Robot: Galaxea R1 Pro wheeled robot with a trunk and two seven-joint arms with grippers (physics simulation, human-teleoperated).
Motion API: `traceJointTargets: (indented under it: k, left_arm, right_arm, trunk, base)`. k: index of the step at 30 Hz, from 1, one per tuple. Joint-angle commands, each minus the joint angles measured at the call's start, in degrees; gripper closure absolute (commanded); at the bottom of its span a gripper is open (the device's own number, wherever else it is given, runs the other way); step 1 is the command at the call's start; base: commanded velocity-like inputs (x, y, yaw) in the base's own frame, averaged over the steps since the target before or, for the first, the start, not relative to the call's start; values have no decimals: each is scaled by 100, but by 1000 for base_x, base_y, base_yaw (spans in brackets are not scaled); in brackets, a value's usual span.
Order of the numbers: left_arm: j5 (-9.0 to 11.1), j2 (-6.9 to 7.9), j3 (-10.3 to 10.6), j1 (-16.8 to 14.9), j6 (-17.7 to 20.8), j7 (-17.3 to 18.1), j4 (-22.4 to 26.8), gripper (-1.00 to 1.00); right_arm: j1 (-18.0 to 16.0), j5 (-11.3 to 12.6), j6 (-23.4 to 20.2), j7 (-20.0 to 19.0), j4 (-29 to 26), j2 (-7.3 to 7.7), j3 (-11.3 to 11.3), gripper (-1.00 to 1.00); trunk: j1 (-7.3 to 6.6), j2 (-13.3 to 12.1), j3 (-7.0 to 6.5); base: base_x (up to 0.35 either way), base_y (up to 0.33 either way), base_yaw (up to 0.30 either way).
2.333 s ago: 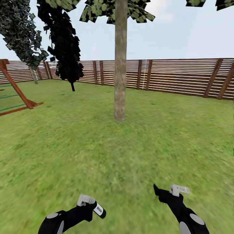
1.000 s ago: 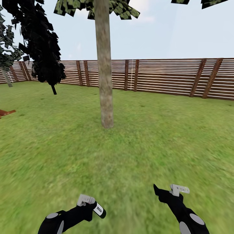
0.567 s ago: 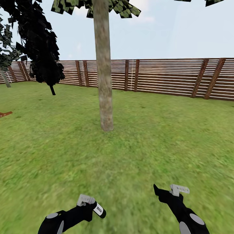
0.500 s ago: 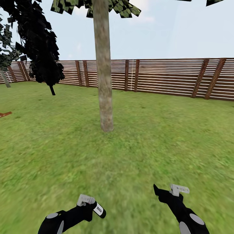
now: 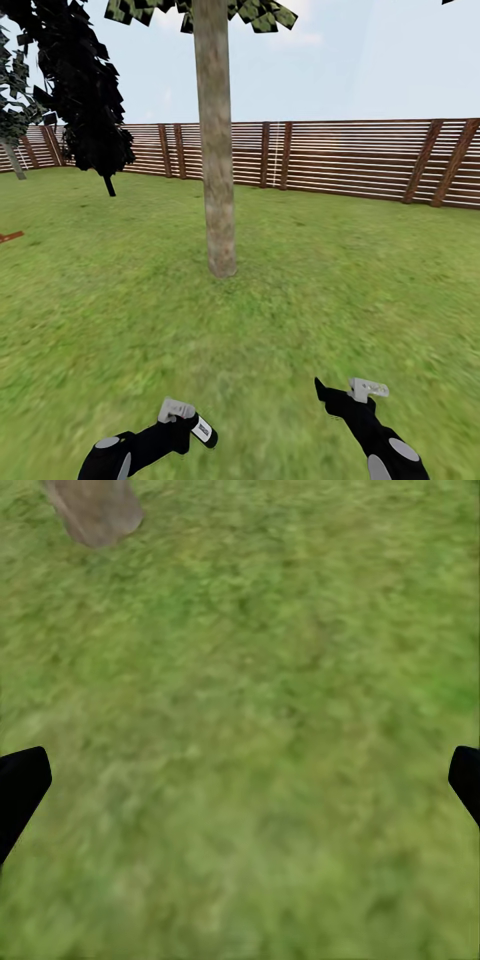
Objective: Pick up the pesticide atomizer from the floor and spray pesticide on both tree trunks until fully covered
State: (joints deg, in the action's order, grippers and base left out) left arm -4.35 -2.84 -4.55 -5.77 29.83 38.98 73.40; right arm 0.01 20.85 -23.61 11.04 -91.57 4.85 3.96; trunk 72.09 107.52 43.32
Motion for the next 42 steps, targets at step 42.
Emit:
traceJointTargets:
  k: [42]
  left_arm:
    - [19, 3, -87, -4, 23, 53, 17, 100]
  right_arm:
    - [-1, 60, -19, 57, -10, 10, 26, -100]
  trunk:
    - [3, 2, 4]
  base:
    - [342, 0, 37]
